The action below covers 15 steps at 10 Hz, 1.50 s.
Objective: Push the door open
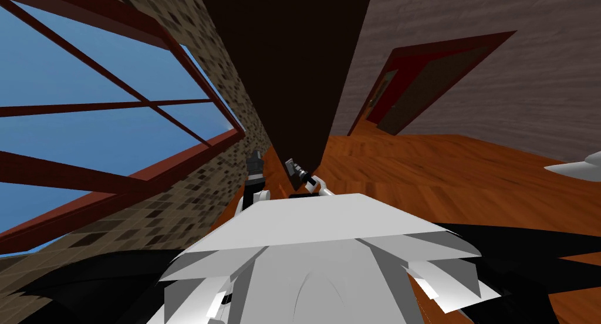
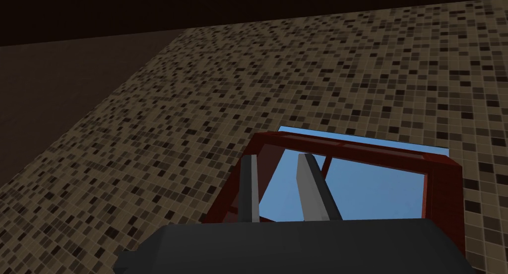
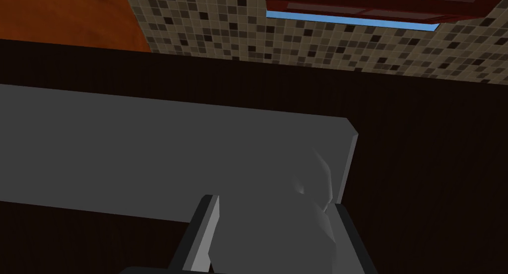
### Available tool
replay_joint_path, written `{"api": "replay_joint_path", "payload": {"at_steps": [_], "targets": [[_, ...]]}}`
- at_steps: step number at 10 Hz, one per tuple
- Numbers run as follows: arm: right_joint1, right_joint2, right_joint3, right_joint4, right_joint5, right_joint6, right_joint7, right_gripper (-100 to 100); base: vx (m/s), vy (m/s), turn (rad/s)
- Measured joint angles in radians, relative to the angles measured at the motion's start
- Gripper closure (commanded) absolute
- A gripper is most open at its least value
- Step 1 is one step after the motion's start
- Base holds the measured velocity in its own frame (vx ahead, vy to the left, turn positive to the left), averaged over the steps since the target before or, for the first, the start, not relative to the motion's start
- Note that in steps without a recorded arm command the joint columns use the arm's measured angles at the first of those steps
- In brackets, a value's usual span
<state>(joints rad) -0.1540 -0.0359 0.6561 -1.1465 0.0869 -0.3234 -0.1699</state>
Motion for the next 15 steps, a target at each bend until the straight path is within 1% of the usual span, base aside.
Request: {"api": "replay_joint_path", "payload": {"at_steps": [1, 2, 3, 4, 5, 6, 8, 9, 10, 11, 13, 14, 15], "targets": [[-0.001, 0.009, -0.016, 0.004, -0.001, 0.005, 0.005, 100, 0.052, 0.192, -0.075], [-0.006, 0.023, -0.033, 0.013, -0.003, 0.011, 0.011, 100, 0.048, 0.187, -0.061], [-0.008, 0.035, -0.050, 0.020, -0.005, 0.011, 0.015, 100, 0.027, 0.081, -0.032], [-0.010, 0.036, -0.054, 0.019, -0.006, 0.009, 0.015, 100, 0.069, 0.098, -0.040], [-0.007, 0.026, -0.058, 0.014, -0.006, 0.009, 0.017, 100, 0.071, 0.137, -0.046], [-0.010, 0.028, -0.069, 0.027, -0.006, 0.008, 0.024, 100, 0.043, 0.160, -0.052], [-0.020, 0.019, -0.092, 0.045, -0.010, 0.003, 0.029, 100, 0.070, 0.197, -0.074], [-0.024, 0.015, -0.106, 0.059, -0.012, -0.006, 0.032, 100, 0.097, 0.205, -0.085], [-0.021, 0.010, -0.117, 0.055, -0.014, -0.005, 0.034, 100, 0.099, 0.201, -0.062], [-0.014, 0.001, -0.125, 0.036, -0.016, 0.005, 0.033, 100, 0.101, 0.212, -0.065], [-0.027, 0.018, -0.157, 0.058, -0.019, -0.001, 0.043, 100, 0.089, 0.194, -0.083], [-0.023, 0.029, -0.172, 0.051, -0.020, 0.003, 0.049, 100, 0.087, 0.220, -0.089], [-0.028, 0.042, -0.190, 0.060, -0.022, 0.003, 0.054, 100, 0.052, 0.096, -0.038]]}}
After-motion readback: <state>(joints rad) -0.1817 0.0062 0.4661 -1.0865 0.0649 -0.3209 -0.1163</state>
